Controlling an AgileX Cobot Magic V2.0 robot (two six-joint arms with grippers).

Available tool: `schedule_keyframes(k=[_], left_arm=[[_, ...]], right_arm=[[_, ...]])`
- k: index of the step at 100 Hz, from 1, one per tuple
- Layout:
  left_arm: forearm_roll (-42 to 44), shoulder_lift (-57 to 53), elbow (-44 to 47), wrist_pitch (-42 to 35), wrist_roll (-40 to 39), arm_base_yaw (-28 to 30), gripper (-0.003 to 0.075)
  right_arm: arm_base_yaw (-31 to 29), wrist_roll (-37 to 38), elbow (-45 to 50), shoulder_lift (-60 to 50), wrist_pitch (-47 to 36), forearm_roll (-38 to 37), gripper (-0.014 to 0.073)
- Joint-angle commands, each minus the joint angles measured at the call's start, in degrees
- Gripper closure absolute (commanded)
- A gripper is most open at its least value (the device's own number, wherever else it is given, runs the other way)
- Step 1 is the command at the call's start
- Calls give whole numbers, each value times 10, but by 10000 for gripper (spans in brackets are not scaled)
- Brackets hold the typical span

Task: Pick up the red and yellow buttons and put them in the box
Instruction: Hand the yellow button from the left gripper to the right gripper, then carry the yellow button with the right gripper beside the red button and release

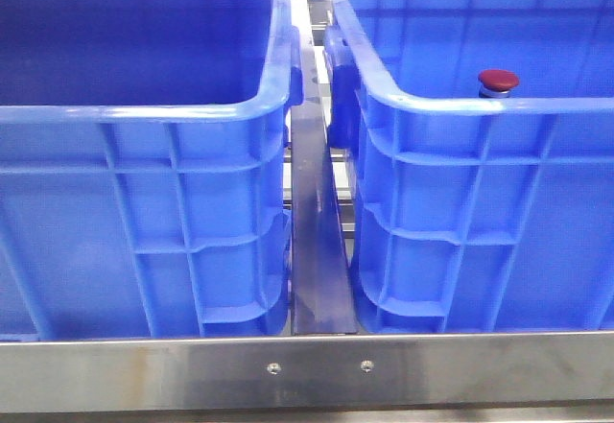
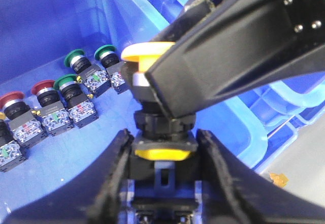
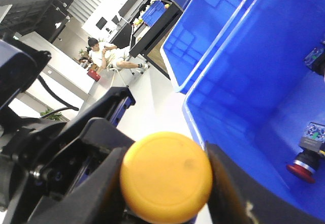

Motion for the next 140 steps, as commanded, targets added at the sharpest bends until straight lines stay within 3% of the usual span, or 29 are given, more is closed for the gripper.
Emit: schedule_keyframes(k=[1, 9, 16, 43, 91, 111, 125, 140], left_arm=[[9, -3, -18, -36, -4, -3, 372], [13, -3, -18, -33, -4, -3, 241], [13, -3, -18, -33, -4, -2, 195], [77, -3, -18, -15, -92, 68, 193], [95, -65, 18, -2, -98, 360, 194], [100, -148, 80, -3, -98, 438, 195], [100, -207, 118, -5, -98, 447, 265], [100, -264, 142, -7, -98, 447, 489]], right_arm=[[-6, -5, -20, -22, 30, 80, 433], [-14, -15, -20, -22, 26, 74, 433], [-25, -25, -20, -22, 22, 71, 433], [-92, -59, -20, -22, 13, 66, 433], [-213, -59, -19, -75, -7, -54, 433], [-266, -59, -19, -114, -33, -119, 433], [-305, -59, -18, -134, -39, -154, 433], [-345, -59, -18, -147, -70, -188, 433]])
